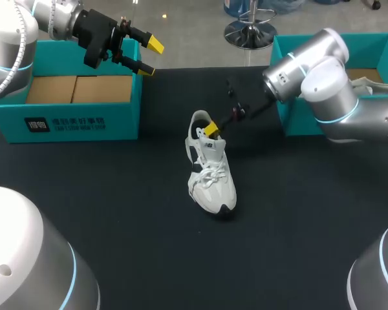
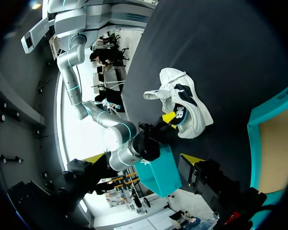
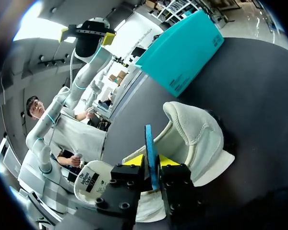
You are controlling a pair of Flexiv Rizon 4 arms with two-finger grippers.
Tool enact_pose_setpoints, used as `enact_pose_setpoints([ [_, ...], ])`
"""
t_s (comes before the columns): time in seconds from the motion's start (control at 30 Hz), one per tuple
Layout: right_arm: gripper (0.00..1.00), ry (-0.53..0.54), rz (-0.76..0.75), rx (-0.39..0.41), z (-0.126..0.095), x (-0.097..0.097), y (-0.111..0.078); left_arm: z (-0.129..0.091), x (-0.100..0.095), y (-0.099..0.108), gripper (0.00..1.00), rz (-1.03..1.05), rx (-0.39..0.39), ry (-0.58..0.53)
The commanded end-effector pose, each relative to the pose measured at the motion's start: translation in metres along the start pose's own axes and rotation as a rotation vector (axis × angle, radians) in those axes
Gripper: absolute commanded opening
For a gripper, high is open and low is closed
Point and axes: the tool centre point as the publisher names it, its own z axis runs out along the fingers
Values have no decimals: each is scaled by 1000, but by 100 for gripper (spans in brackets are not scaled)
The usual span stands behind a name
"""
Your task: Take the shoe out of the shoebox, open the shoe tongue, remove and reinsert the insole, then place the shoe into the shoebox
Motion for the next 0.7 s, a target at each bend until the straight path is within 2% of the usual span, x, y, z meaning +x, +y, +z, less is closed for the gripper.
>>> enact_pose_setpoints([
  [0.03,56,-12,-3,5,-1,4,3,0,0,0,100,1,2,1],
  [0.2,74,-15,-8,11,-1,6,6,0,0,0,100,1,2,1],
  [0.33,82,-22,-9,14,-3,9,8,0,0,0,100,1,2,1],
  [0.7,90,-62,-10,8,-13,18,14,0,0,0,100,1,2,1],
])
